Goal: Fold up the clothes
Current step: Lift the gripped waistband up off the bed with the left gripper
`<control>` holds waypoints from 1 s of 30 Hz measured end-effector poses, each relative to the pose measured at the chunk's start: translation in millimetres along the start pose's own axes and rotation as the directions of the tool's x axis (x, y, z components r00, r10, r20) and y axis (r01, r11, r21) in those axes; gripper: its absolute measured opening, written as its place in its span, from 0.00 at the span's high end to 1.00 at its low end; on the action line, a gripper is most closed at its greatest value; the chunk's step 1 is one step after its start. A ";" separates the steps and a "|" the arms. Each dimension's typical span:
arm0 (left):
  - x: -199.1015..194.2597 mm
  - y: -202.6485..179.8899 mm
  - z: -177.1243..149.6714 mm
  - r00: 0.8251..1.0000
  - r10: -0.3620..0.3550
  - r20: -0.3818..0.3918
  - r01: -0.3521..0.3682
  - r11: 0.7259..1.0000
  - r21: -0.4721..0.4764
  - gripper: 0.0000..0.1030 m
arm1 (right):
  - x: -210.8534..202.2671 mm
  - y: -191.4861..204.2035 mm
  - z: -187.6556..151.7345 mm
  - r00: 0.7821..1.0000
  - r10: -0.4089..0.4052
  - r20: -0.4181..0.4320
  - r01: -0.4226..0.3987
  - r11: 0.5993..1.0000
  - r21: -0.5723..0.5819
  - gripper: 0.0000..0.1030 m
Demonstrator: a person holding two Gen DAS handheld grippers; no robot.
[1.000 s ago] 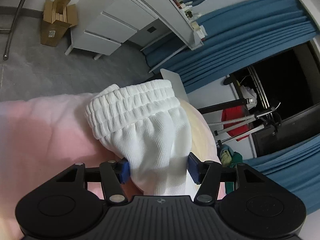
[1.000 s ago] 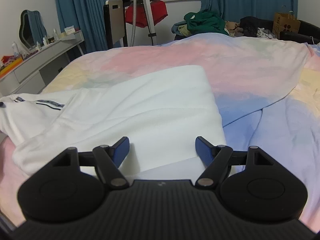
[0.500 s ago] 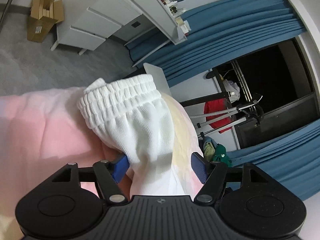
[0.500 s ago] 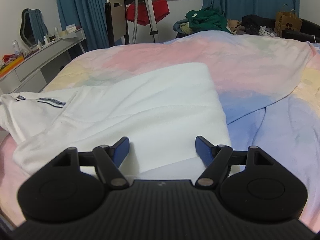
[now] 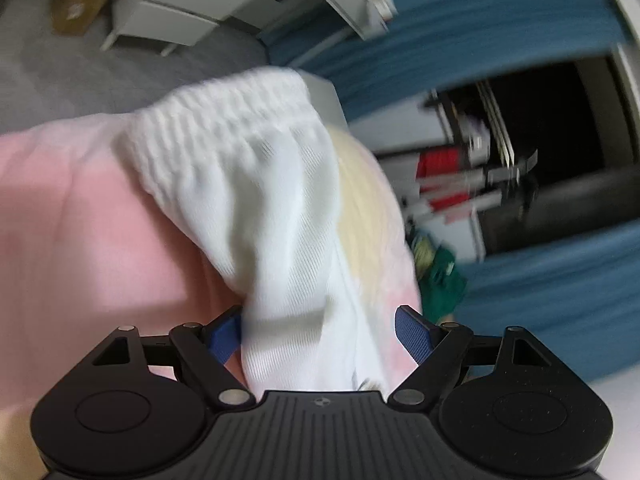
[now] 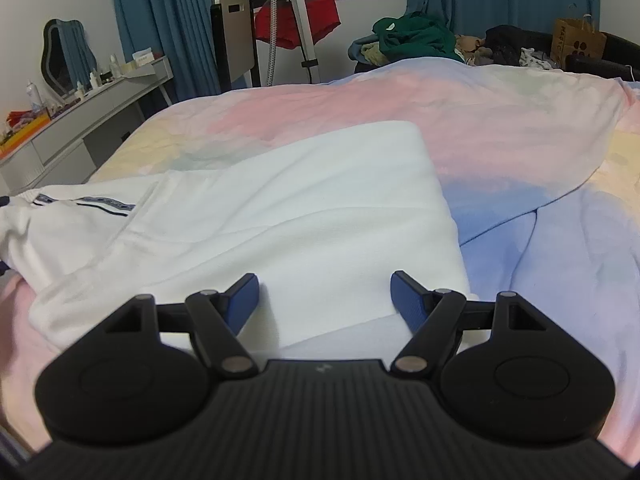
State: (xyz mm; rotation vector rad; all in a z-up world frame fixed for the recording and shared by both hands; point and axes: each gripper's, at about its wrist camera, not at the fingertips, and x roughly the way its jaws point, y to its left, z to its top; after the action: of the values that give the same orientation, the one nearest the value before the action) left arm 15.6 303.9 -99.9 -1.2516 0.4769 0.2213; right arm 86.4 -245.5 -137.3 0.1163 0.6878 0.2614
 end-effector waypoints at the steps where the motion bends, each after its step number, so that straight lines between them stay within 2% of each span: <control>1: -3.7 5.1 1.4 1.000 -0.004 0.028 0.005 1.000 -0.031 0.21 | -0.1 -0.4 0.3 1.000 0.003 0.000 -0.003 1.000 0.004 0.28; 5: -26.4 15.0 8.3 0.978 0.089 0.191 -0.081 0.995 -0.051 0.21 | -0.4 -0.6 0.2 1.000 0.009 -0.001 -0.009 1.000 0.008 0.28; 8: -29.9 24.5 15.1 0.964 0.101 0.247 -0.084 0.993 -0.079 0.24 | -0.6 -0.6 0.0 1.000 0.013 -0.002 -0.013 1.000 0.010 0.28; 10: -23.0 25.5 18.0 0.960 0.112 0.256 -0.097 0.993 -0.071 0.25 | -0.5 -0.8 0.2 1.000 0.015 -0.002 -0.015 1.000 0.010 0.28; 15: 3.9 6.1 19.3 0.955 0.165 0.247 -0.182 0.982 0.045 0.21 | 1.1 0.8 -0.6 1.000 0.010 -0.006 -0.010 1.000 0.001 0.28; 18: 7.0 -4.7 17.0 0.957 0.194 0.217 -0.193 0.981 -0.023 0.21 | 2.3 2.5 -1.1 1.000 0.006 -0.007 -0.006 1.000 -0.001 0.28; 20: 4.4 -5.4 8.7 0.971 0.151 0.186 -0.144 0.988 -0.053 0.20 | 3.5 3.4 -1.4 1.000 0.004 -0.009 -0.004 1.000 -0.002 0.28; 23: 7.6 0.8 4.3 0.984 0.127 0.123 -0.120 0.991 -0.057 0.20 | 4.3 4.1 -0.8 1.000 0.007 -0.010 -0.007 1.000 -0.001 0.26; 27: 26.1 13.0 14.1 0.986 0.126 0.108 -0.118 0.990 -0.080 0.17 | 4.2 4.4 -1.0 1.000 0.011 -0.011 -0.012 1.000 -0.008 0.25; 30: 38.6 21.9 23.3 0.985 0.129 0.114 -0.118 0.988 -0.097 0.18 | 3.4 3.5 -1.2 1.000 0.012 -0.010 -0.012 1.000 -0.007 0.27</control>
State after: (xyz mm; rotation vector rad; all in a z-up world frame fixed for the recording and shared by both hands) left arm 45.8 329.0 -131.1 -1.2889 0.4448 0.4254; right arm 87.5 -241.2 -139.7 0.1124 0.6965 0.2759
